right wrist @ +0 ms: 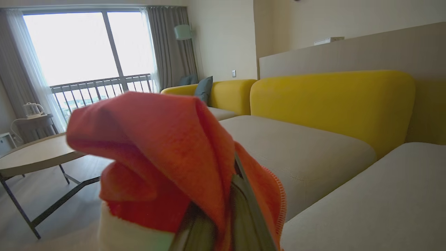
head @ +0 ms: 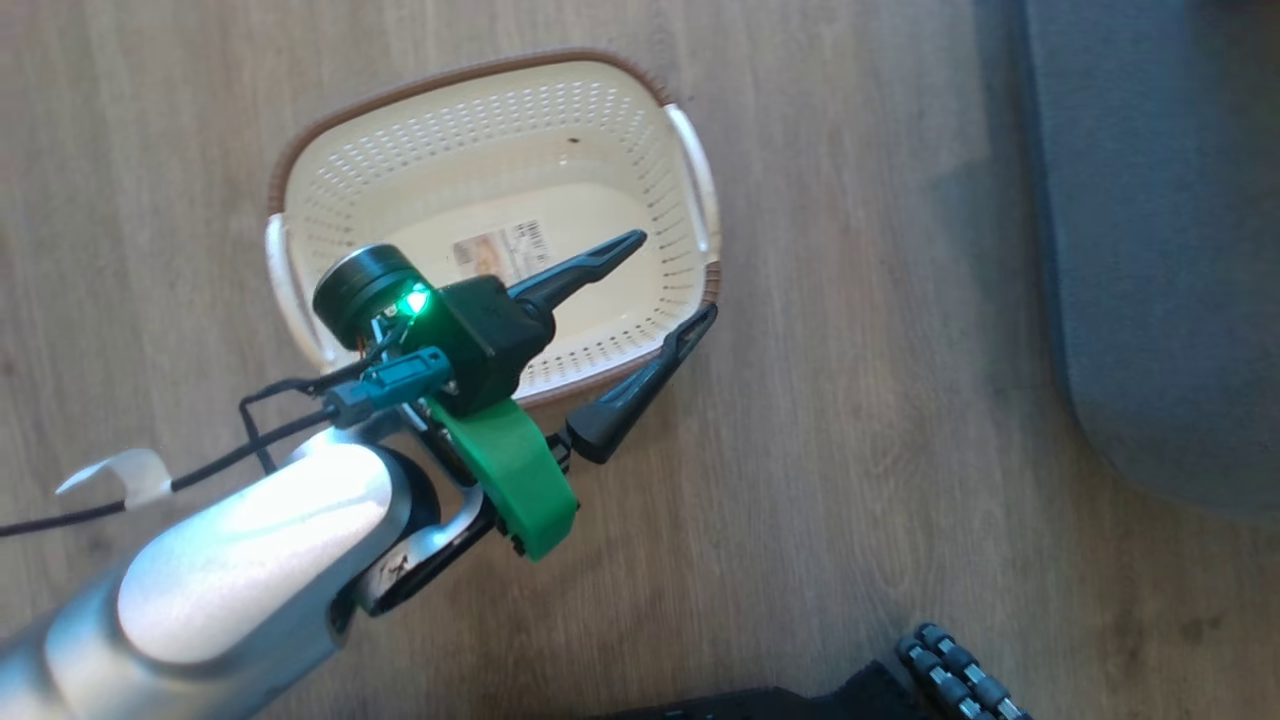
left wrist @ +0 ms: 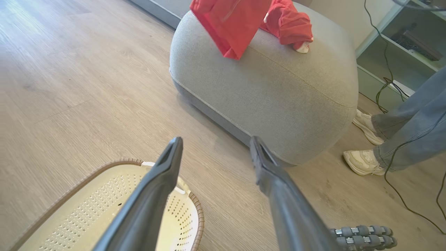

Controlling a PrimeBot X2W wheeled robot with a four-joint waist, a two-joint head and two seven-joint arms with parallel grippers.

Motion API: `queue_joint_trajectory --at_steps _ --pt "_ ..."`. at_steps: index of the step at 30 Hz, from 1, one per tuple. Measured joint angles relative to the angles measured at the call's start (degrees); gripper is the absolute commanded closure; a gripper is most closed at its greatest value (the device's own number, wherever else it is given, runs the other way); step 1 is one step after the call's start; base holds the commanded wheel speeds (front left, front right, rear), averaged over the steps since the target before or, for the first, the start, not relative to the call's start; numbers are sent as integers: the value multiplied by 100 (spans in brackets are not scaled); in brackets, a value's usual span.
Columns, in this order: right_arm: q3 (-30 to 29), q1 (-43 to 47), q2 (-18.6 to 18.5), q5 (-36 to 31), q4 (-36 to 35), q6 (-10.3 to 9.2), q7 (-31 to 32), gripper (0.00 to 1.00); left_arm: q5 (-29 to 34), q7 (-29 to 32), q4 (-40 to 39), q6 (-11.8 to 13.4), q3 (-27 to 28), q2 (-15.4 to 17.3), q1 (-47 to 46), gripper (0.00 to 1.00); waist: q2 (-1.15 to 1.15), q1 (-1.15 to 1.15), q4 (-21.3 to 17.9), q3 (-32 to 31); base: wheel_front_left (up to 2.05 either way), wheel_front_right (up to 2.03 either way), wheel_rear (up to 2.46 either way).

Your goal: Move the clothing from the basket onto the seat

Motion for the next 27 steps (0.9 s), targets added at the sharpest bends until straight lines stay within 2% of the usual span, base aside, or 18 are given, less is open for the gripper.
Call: queue_joint_trajectory --at_steps 3,7,10,13,15,17,18,21,25,26,27 --pt "-401 -575 -126 -326 -14 0 231 100 -2 -49 1 12 16 25 31 0 0 -1 71 40 0 0 0" --pt "-734 -1144 -658 -721 -327 0 545 100 -49 -49 -120 59 99 60 27 0 0 0 60 258 0 0 0" --pt "-1106 -1134 -909 -851 -471 0 721 100 -52 -41 -215 89 103 205 29 0 0 -1 21 440 0 0 0" --pt "-1468 -945 -956 -917 -628 0 845 100 -51 41 -403 123 136 397 27 0 0 -1 -39 677 0 0 0" --pt "-1652 -588 -842 -916 -667 0 827 100 -41 93 -466 169 140 494 27 0 0 0 -83 855 0 0 0" --pt "-1847 -114 -538 -915 -643 0 697 100 -25 126 -509 176 136 576 27 0 0 0 -131 1018 0 0 0" --pt "-1847 -114 -538 -915 -643 0 697 100 -25 126 -509 176 136 576 27 0 0 0 -131 1018 0 0 0" --pt "-2059 499 -87 -936 -475 0 478 100 8 159 -605 248 141 662 28 0 0 1 -208 1204 0 0 0" --pt "-2232 847 180 -1346 -303 0 235 100 8 211 -678 314 185 821 31 0 0 0 -303 1326 0 0 0" --pt "-2249 882 235 -1429 -263 0 180 95 8 211 -682 319 193 857 37 0 0 -1 -319 1337 0 0 0" --pt "-2258 894 308 -1493 -216 0 134 83 8 211 -687 325 197 880 41 0 0 0 -330 1336 0 0 0"
